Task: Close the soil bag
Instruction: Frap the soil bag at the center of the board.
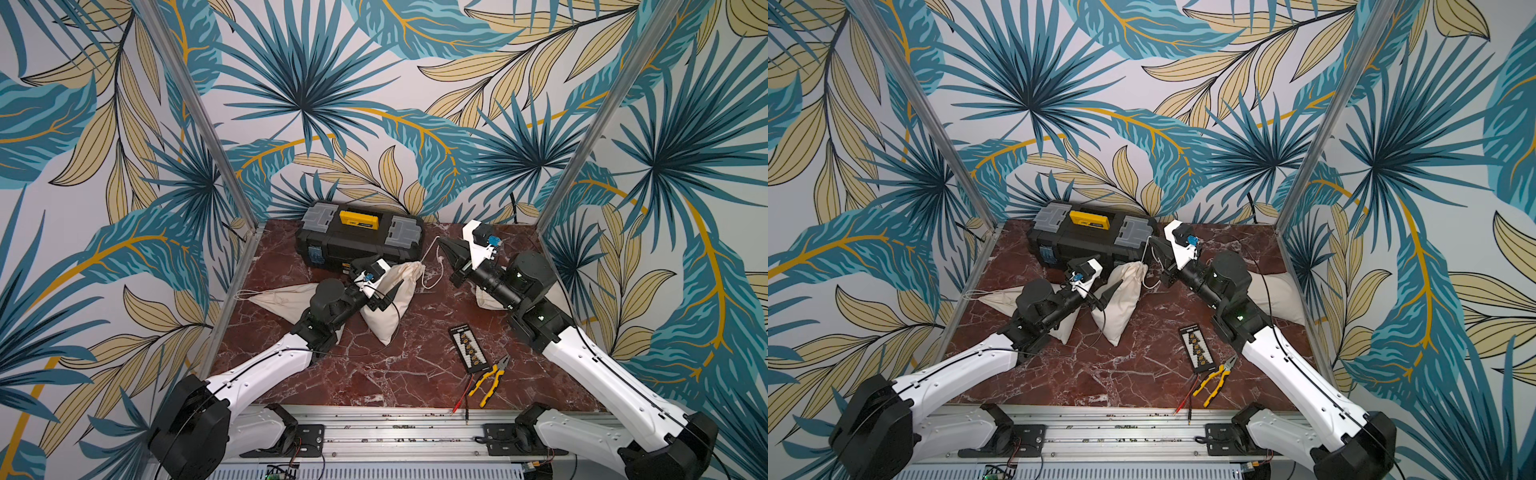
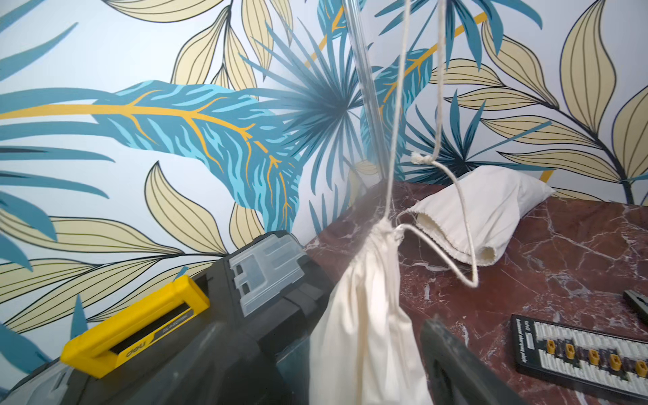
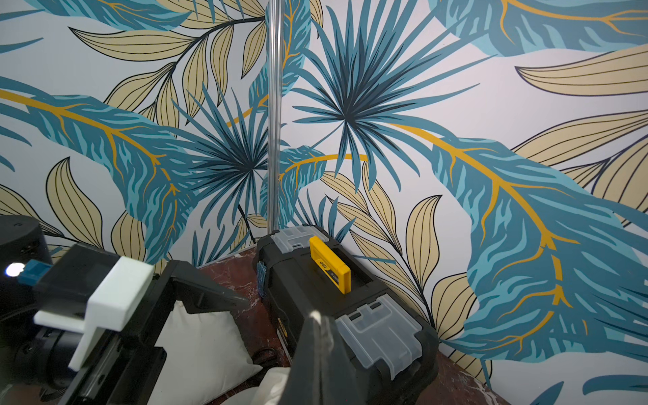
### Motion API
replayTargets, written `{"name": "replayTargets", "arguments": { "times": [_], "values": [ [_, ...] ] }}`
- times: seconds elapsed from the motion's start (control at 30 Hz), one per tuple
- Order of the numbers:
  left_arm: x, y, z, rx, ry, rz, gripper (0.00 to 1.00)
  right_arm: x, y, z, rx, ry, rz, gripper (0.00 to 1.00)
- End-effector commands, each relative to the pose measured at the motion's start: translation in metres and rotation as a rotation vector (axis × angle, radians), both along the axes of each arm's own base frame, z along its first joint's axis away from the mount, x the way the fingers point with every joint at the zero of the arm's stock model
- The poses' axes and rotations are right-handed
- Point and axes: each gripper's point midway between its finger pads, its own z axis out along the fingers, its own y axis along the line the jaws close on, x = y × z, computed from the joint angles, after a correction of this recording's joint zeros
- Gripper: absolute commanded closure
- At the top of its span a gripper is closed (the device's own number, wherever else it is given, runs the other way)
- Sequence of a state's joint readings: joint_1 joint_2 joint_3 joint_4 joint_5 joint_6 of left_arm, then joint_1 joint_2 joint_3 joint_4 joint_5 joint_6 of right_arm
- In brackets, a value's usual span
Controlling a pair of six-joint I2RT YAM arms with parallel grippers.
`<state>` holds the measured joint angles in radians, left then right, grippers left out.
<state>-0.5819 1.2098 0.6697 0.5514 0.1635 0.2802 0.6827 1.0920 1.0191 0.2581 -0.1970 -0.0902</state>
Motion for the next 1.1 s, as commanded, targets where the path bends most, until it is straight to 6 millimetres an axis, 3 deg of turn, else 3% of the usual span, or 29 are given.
{"name": "replayTargets", "arguments": {
  "times": [0.0,0.1,0.33,0.53,0.7,0.8,0.87,0.97,1.07],
  "values": [
    [0.001,-0.008,0.003,-0.008,-0.001,-0.030,0.13,-0.007,-0.004,0.004,0.009,-0.023,-0.001,1.00],
    [0.009,-0.029,-0.007,0.060,-0.006,-0.035,0.14,-0.009,-0.003,0.006,0.014,-0.023,0.014,1.00],
    [0.025,-0.079,-0.003,0.142,-0.039,-0.076,0.16,-0.011,-0.002,0.007,0.023,-0.017,0.028,1.00],
    [0.042,-0.092,-0.001,0.164,-0.069,-0.048,0.28,-0.014,-0.005,0.009,0.024,-0.020,0.021,1.00],
    [0.044,-0.092,-0.003,0.173,-0.069,-0.043,0.60,-0.014,-0.019,0.011,0.022,-0.026,-0.042,1.00],
    [0.037,-0.087,0.003,0.156,-0.065,-0.048,0.81,-0.007,-0.026,-0.012,-0.046,0.025,-0.102,1.00],
    [0.029,-0.084,0.007,0.151,-0.055,-0.060,0.92,0.002,-0.029,-0.038,-0.109,0.068,-0.147,0.99],
    [0.022,-0.077,0.016,0.162,-0.032,-0.062,1.00,0.001,-0.027,-0.073,-0.158,0.108,-0.134,0.83],
    [0.019,-0.071,0.020,0.187,-0.012,-0.053,1.00,-0.008,-0.023,-0.095,-0.136,0.100,-0.080,0.54]
  ]
}}
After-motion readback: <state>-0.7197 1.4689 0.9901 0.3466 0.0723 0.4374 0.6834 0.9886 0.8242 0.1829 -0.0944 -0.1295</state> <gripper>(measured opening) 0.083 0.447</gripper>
